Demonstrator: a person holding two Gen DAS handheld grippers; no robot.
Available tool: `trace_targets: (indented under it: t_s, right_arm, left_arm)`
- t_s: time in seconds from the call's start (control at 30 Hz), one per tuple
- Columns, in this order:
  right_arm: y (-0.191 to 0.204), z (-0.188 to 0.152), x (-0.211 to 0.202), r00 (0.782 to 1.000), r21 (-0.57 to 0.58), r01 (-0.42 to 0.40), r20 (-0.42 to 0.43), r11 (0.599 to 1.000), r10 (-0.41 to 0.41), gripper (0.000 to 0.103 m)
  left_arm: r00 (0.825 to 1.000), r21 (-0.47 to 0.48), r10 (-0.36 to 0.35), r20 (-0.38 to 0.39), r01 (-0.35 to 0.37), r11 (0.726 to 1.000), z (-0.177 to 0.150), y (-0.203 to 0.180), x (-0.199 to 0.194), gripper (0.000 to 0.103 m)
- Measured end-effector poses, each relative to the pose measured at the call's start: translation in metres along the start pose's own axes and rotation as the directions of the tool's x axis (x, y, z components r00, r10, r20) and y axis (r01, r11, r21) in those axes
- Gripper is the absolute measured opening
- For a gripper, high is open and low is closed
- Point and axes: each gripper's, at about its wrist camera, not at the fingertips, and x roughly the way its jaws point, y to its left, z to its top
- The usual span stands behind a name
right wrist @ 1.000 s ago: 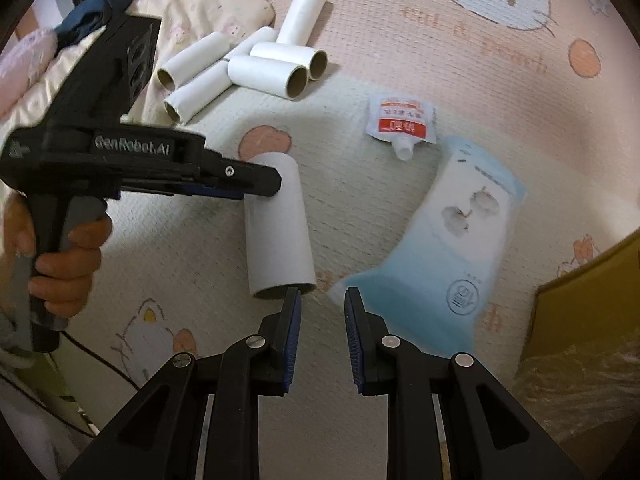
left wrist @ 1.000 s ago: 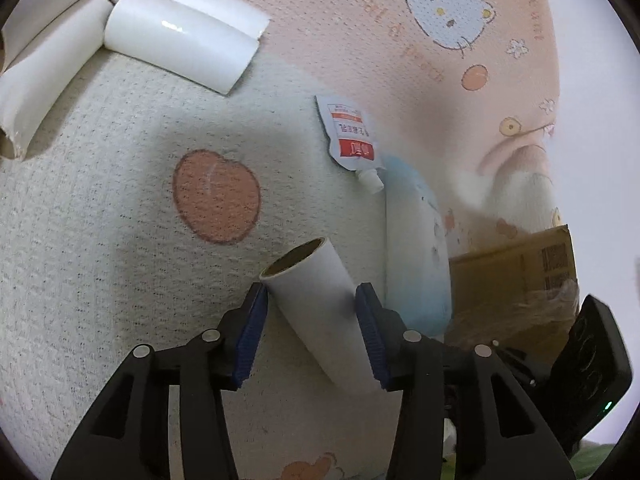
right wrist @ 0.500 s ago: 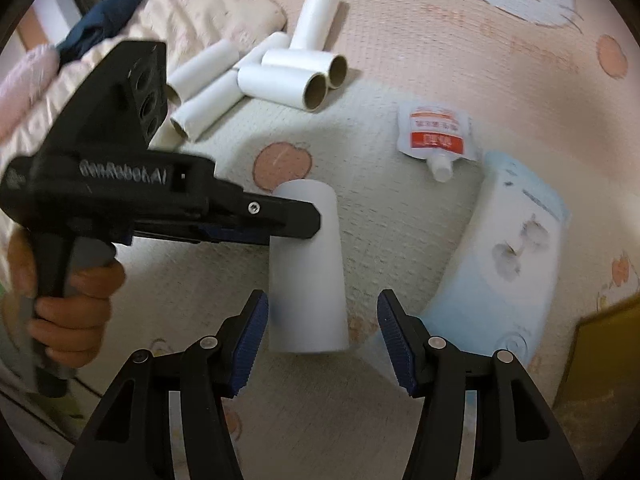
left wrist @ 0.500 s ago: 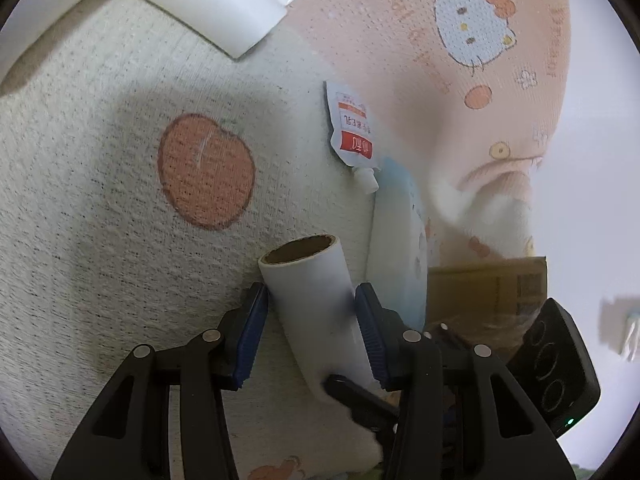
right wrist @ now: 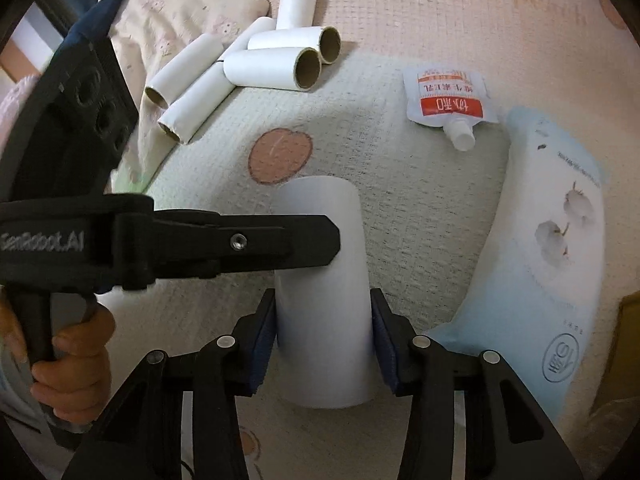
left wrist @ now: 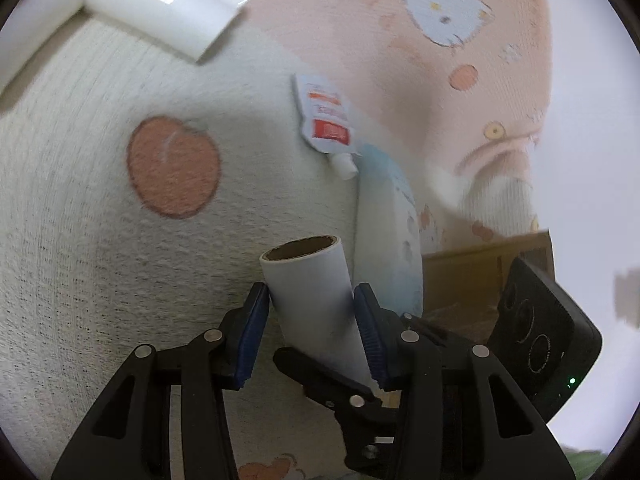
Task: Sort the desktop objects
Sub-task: 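Lift the upright tube with both grippers and carry it toward the box, then lower the held tube into the box beside the white rolls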
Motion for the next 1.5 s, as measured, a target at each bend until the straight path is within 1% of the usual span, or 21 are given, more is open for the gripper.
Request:
trace_targets:
  t_s: [0.13, 0.23, 0.27, 0.3, 0.4, 0.5, 0.67, 0.77, 0.83, 0.87, 0.9, 0.97, 1.03, 1.07, 1.17, 1.27, 1.33, 1.4, 1.43, 1.47, 1.5]
  right_arm:
    - [0.002, -0.002, -0.016, 0.999, -0.008, 0.017, 0.051, 1.000, -0.016, 0.041]
    - [0.001, -0.003, -0.035, 0.994, 0.000, 0.014, 0.111, 1.000, -0.014, 0.041]
    - [0.003, -0.005, -0.044, 0.990, -0.008, 0.029, 0.139, 1.000, -0.027, 0.041]
    - [0.005, -0.006, -0.051, 0.986, -0.018, 0.042, 0.160, 0.999, -0.039, 0.041]
    - [0.009, -0.008, -0.076, 0.972, -0.034, 0.075, 0.225, 0.997, -0.066, 0.042]
    - [0.012, -0.012, -0.100, 0.957, -0.034, 0.093, 0.278, 0.995, -0.080, 0.042]
    - [0.014, -0.024, -0.138, 0.929, -0.005, 0.110, 0.356, 0.994, -0.102, 0.042]
    - [0.009, -0.029, -0.158, 0.915, 0.036, 0.118, 0.383, 0.992, -0.123, 0.041]
    - [0.003, -0.032, -0.171, 0.909, 0.075, 0.122, 0.392, 0.990, -0.141, 0.041]
    - [0.000, -0.034, -0.178, 0.905, 0.089, 0.124, 0.398, 0.988, -0.150, 0.041]
    - [-0.003, -0.034, -0.186, 0.899, 0.102, 0.130, 0.406, 0.986, -0.161, 0.041]
    - [-0.008, -0.034, -0.204, 0.879, 0.128, 0.152, 0.436, 0.980, -0.193, 0.041]
    - [-0.013, -0.033, -0.217, 0.868, 0.144, 0.171, 0.447, 0.975, -0.218, 0.041]
    - [-0.016, -0.033, -0.228, 0.857, 0.153, 0.184, 0.460, 0.971, -0.235, 0.041]
    - [-0.022, -0.035, -0.246, 0.833, 0.164, 0.216, 0.484, 0.962, -0.270, 0.041]
    - [-0.034, -0.039, -0.260, 0.824, 0.193, 0.237, 0.480, 0.952, -0.302, 0.041]
    - [-0.042, -0.040, -0.266, 0.820, 0.203, 0.264, 0.468, 0.943, -0.330, 0.041]
    - [-0.048, -0.043, -0.274, 0.808, 0.208, 0.301, 0.463, 0.931, -0.364, 0.041]
    - [-0.053, -0.044, -0.279, 0.804, 0.214, 0.313, 0.460, 0.926, -0.377, 0.041]
    - [-0.059, -0.044, -0.284, 0.803, 0.226, 0.316, 0.454, 0.922, -0.386, 0.041]
    - [-0.065, -0.045, -0.288, 0.802, 0.236, 0.314, 0.453, 0.920, -0.390, 0.041]
  left_arm:
    - [0.999, 0.096, 0.016, 0.045, -0.020, 0.995, -0.005, -0.022, -0.012, 0.048]
    - [0.996, 0.188, 0.023, 0.085, -0.039, 0.981, -0.007, -0.045, -0.023, 0.047]
    - [0.995, 0.234, 0.026, 0.100, -0.049, 0.971, -0.009, -0.055, -0.027, 0.047]
    - [0.992, 0.293, 0.030, 0.122, -0.065, 0.954, -0.012, -0.067, -0.033, 0.048]
    - [0.982, 0.417, 0.032, 0.188, -0.109, 0.902, -0.022, -0.098, -0.045, 0.048]
    - [0.975, 0.477, -0.001, 0.221, -0.107, 0.872, -0.028, -0.117, -0.057, 0.047]
    - [0.978, 0.546, -0.026, 0.206, -0.093, 0.833, -0.034, -0.143, -0.062, 0.047]
    - [0.984, 0.563, -0.066, 0.167, -0.041, 0.826, -0.036, -0.158, -0.061, 0.047]
    - [0.986, 0.581, -0.089, 0.144, -0.011, 0.814, -0.036, -0.174, -0.058, 0.047]
    - [0.986, 0.597, -0.093, 0.139, -0.009, 0.802, -0.036, -0.184, -0.058, 0.047]
    - [0.985, 0.620, -0.102, 0.139, -0.006, 0.784, -0.036, -0.195, -0.058, 0.047]
    - [0.982, 0.659, -0.126, 0.142, 0.001, 0.752, -0.036, -0.216, -0.059, 0.047]
    - [0.979, 0.684, -0.147, 0.138, 0.013, 0.730, -0.037, -0.231, -0.059, 0.047]
    - [0.977, 0.696, -0.164, 0.136, 0.023, 0.718, -0.037, -0.241, -0.059, 0.047]
    - [0.974, 0.709, -0.196, 0.116, 0.057, 0.703, -0.037, -0.262, -0.056, 0.047]
    - [0.977, 0.720, -0.198, 0.073, 0.086, 0.689, -0.036, -0.284, -0.045, 0.047]
    - [0.982, 0.736, -0.184, 0.047, 0.090, 0.671, -0.040, -0.300, -0.039, 0.047]
    - [0.982, 0.758, -0.188, 0.033, 0.098, 0.645, -0.042, -0.315, -0.033, 0.046]
    - [0.981, 0.764, -0.191, 0.025, 0.104, 0.637, -0.042, -0.321, -0.029, 0.046]
    - [0.981, 0.765, -0.195, 0.011, 0.117, 0.633, -0.041, -0.327, -0.024, 0.046]
    - [0.979, 0.760, -0.202, -0.004, 0.134, 0.636, -0.038, -0.331, -0.020, 0.046]
